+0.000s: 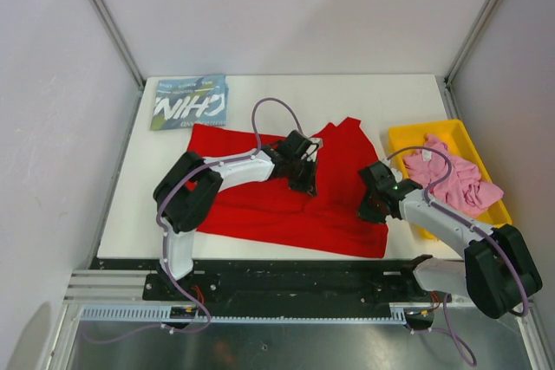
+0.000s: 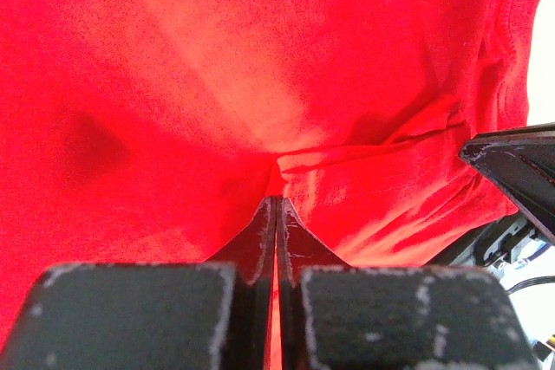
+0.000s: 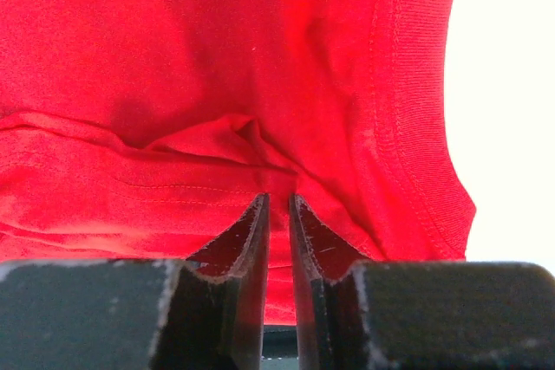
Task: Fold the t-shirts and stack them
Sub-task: Fold the flattened tshirt in 1/3 of the way
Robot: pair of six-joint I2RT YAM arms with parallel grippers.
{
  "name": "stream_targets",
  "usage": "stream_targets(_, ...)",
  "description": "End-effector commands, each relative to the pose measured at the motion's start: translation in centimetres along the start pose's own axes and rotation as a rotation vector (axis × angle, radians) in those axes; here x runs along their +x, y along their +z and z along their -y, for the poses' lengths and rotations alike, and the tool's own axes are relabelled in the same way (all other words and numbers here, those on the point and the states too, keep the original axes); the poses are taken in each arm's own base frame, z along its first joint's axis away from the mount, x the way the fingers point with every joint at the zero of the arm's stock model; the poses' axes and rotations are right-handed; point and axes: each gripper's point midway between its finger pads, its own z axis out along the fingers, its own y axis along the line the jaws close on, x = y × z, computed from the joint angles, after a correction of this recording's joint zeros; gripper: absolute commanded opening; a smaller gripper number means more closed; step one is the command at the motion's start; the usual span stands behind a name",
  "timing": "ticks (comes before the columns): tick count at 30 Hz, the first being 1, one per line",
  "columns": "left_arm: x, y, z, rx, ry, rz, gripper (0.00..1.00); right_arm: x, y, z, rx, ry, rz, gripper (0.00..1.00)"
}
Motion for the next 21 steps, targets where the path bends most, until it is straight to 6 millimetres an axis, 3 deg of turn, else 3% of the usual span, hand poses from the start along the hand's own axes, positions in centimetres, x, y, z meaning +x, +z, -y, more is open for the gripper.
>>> stream_targets(1, -0.3, -0.4, 0.7, 0.024, 0.004, 0.019, 0.00, -0.5, 0.0, 0.9, 0.041, 0.007, 0.030, 0.21)
stream_targets(13, -0.5, -0.3, 0.8, 0.026, 0.004, 0.020, 0.00, -0.5, 0.5, 0.4, 0.033, 0.002, 0.026, 0.21)
stream_targets(21, -0.5, -0.4, 0.7, 0.023, 0.004, 0.024, 0.00, -0.8, 0.5, 0.0, 0.017, 0.003, 0.030, 0.08)
